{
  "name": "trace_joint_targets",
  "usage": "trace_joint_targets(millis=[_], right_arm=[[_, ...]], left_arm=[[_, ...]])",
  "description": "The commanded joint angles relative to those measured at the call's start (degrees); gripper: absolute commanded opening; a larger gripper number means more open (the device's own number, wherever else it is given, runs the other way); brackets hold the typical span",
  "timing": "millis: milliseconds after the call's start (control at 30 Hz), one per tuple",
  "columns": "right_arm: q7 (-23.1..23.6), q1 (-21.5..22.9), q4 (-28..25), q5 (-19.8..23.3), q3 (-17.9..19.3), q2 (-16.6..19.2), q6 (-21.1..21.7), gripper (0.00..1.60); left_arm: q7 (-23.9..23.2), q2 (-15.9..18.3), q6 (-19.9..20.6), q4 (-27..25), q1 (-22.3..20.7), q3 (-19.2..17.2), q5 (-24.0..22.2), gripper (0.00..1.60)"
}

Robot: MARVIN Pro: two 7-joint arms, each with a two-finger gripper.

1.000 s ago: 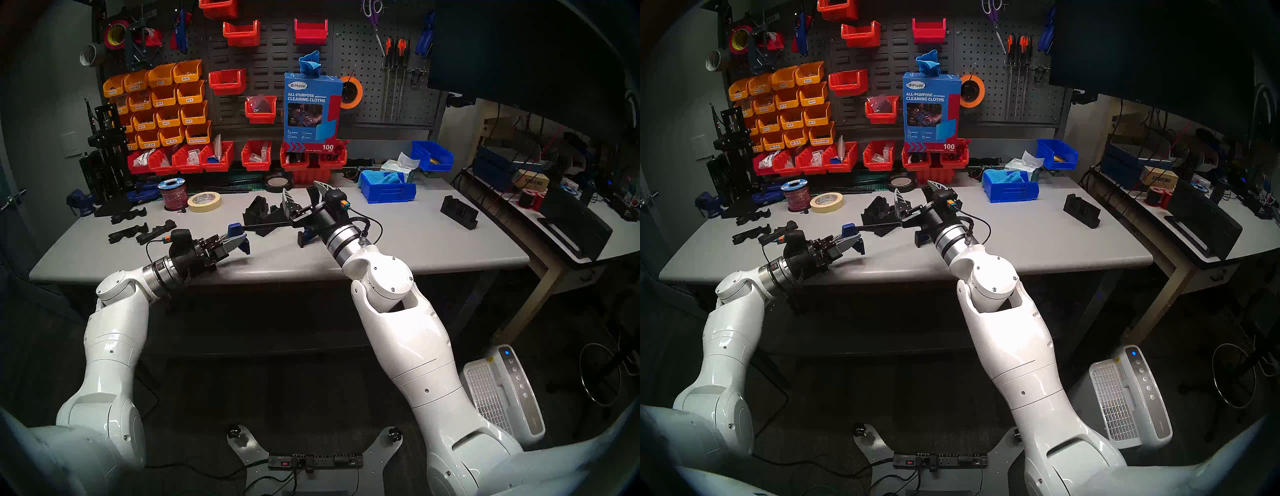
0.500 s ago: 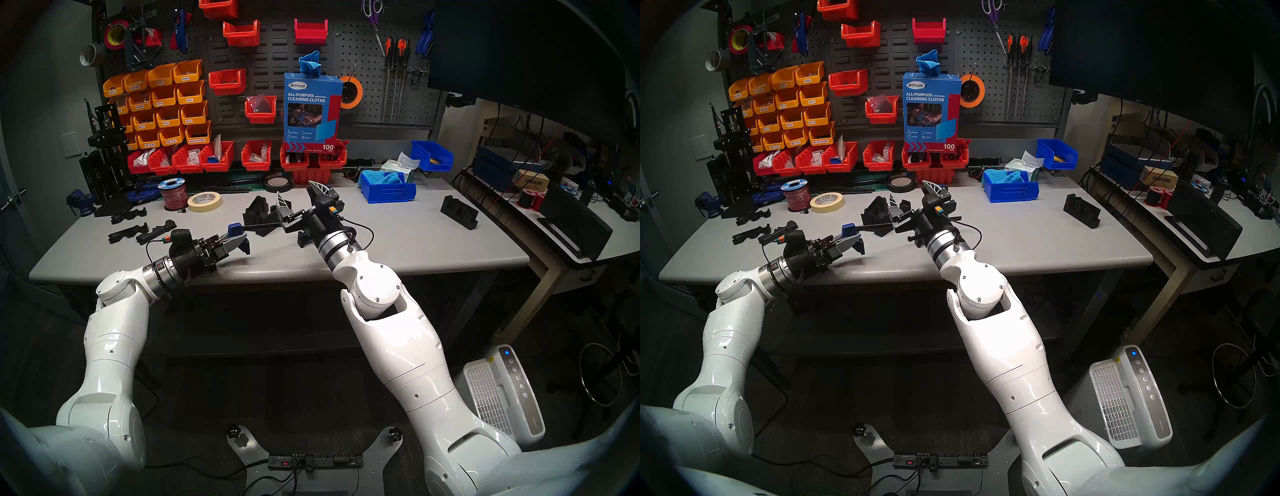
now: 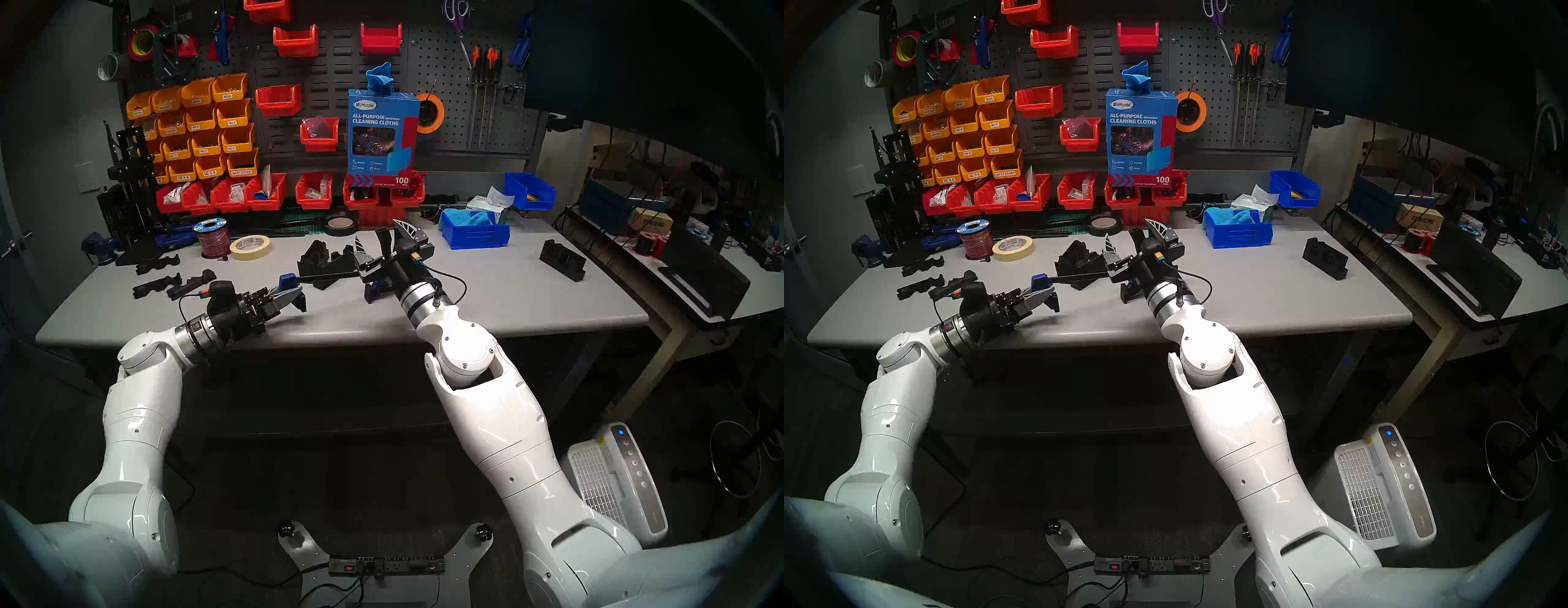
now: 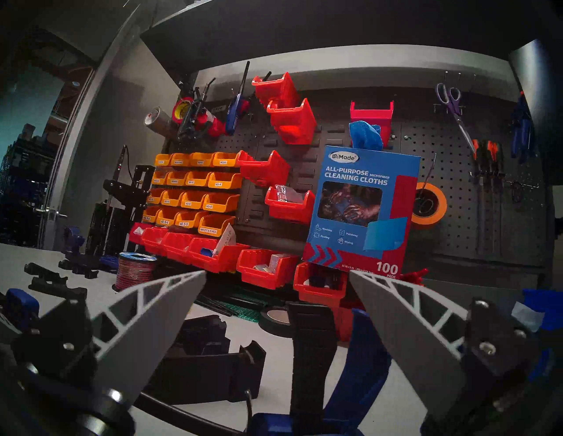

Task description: Clamp the two 3D printed pieces together with the clamp

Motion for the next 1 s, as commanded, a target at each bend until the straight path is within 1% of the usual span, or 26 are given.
trace_joint_targets(millis=[0,200,500,567,967], right_arm=[[-0.2,2.5,-0.9,-0.1,0.4,-0.5,-1.6,1.6],[-1.1,2.8,0.8,-0.4,0.4,-1.6,-2.7,1.6],[-4.3,4.3,4.9,-2.4,0.2,-3.6,-4.0,1.6],[-5.6,4.7,6.0,-3.4,0.1,-4.2,-4.7,1.6],[-8.1,5.3,8.2,-4.8,-0.3,-4.9,-7.1,1.6]], left_arm=[[0.0,-0.1,0.1,-1.1,-2.1,-0.6,-0.9,0.0],[0.0,-0.1,0.1,-1.1,-2.1,-0.6,-0.9,0.0],[0.0,-0.1,0.1,-1.1,-2.1,-0.6,-0.9,0.0],[0.0,-0.1,0.1,-1.1,-2.1,-0.6,-0.8,0.0],[0.0,-0.1,0.1,-1.1,-2.1,-0.6,-0.8,0.0]])
